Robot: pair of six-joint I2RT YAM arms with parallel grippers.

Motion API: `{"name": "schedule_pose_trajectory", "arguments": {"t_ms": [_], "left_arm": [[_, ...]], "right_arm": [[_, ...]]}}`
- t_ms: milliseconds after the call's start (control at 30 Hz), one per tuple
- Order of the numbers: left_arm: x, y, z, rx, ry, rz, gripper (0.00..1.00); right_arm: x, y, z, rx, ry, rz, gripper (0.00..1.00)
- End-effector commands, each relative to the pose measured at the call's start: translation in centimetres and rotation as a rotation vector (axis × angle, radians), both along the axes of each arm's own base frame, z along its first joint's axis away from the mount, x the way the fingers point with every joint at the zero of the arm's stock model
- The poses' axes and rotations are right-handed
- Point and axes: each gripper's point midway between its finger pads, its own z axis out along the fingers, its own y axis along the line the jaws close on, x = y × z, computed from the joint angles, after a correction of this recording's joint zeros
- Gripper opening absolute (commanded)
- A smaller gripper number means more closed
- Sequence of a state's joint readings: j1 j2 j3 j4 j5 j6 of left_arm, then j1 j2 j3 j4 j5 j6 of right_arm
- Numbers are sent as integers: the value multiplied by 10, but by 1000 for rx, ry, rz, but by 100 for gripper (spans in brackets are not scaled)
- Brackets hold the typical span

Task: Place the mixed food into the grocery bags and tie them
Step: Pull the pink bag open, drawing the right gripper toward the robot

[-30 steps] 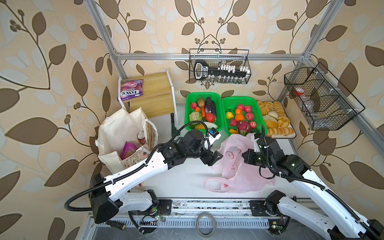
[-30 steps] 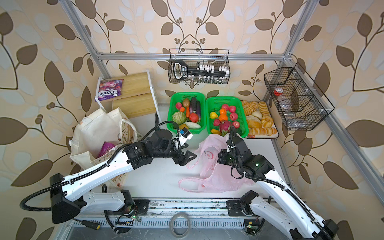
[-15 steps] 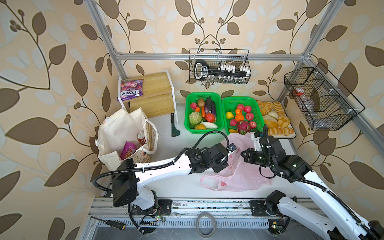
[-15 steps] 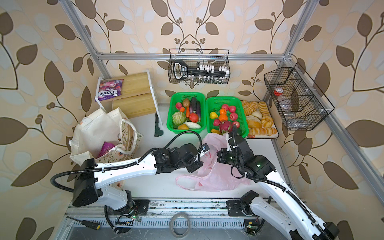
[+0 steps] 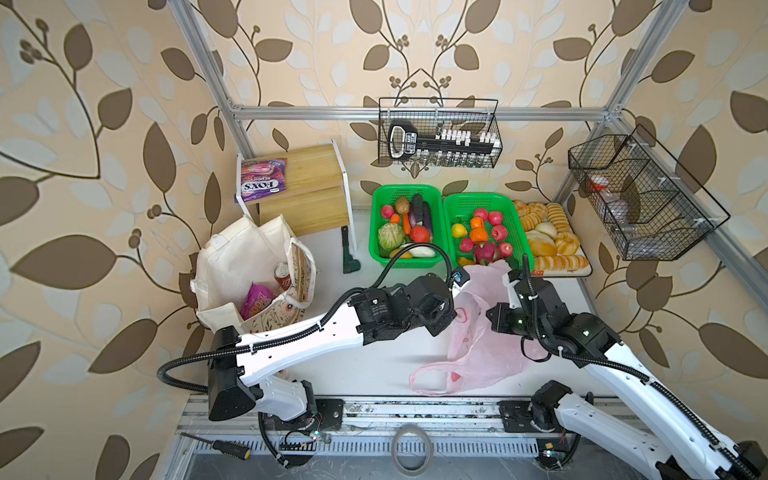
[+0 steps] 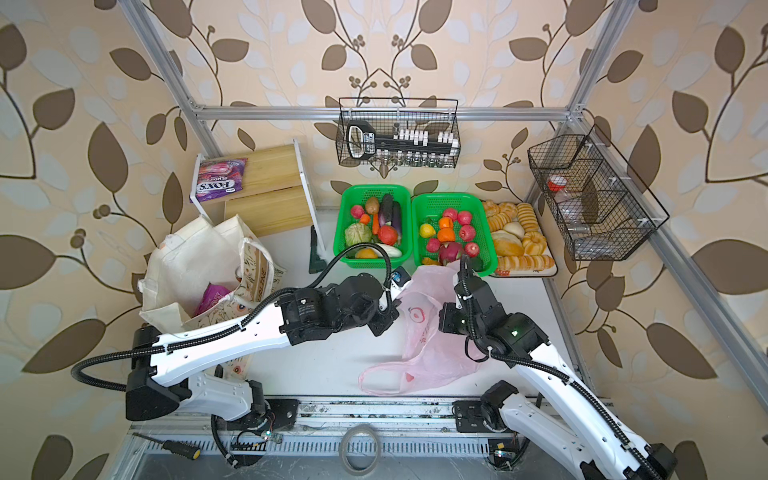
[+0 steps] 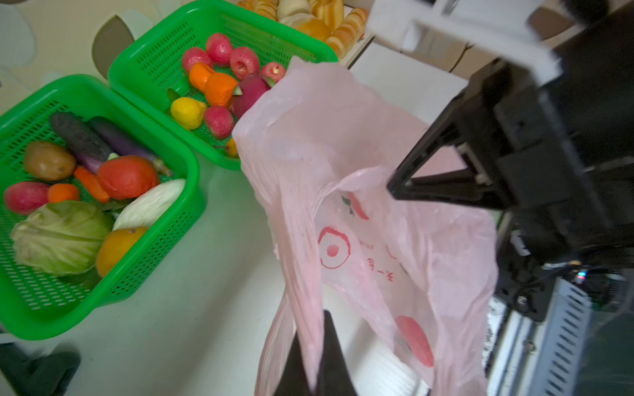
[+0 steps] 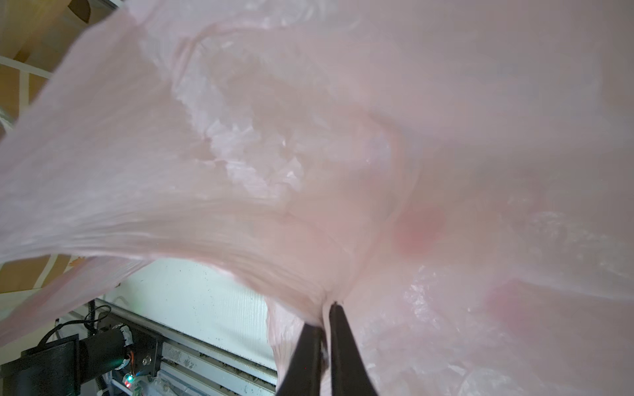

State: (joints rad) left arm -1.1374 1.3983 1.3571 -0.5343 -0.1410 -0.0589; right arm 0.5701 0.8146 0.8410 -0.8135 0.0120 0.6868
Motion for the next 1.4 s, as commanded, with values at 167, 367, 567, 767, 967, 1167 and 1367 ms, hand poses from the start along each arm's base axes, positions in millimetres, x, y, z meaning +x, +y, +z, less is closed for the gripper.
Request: {"name": "schedule_pose_trajectory", "arguments": {"t_ms": [167, 367, 567, 767, 967, 1167, 1367], "left_arm": [[-13, -9, 17, -121, 247, 29, 0], [-1, -4, 24, -203, 324, 88, 0], [3, -2, 32, -255, 368, 110, 0], [4, -2, 35, -268, 382, 117, 0], [5, -2, 44, -302, 386, 122, 0], [4, 0, 53, -322, 378, 119, 0], [4, 1, 54, -325, 375, 117, 0]], "right_arm": [[1, 18, 2, 35, -79, -30, 54], [0, 37, 1, 164, -197, -99, 65], [0, 44, -9, 169, -309, -187, 72], [0, 67, 0, 156, -419, -235, 74], [5, 67, -20, 157, -410, -409, 71], [16, 84, -28, 206, -406, -420, 67], [22, 72, -44, 178, -375, -497, 53]]}}
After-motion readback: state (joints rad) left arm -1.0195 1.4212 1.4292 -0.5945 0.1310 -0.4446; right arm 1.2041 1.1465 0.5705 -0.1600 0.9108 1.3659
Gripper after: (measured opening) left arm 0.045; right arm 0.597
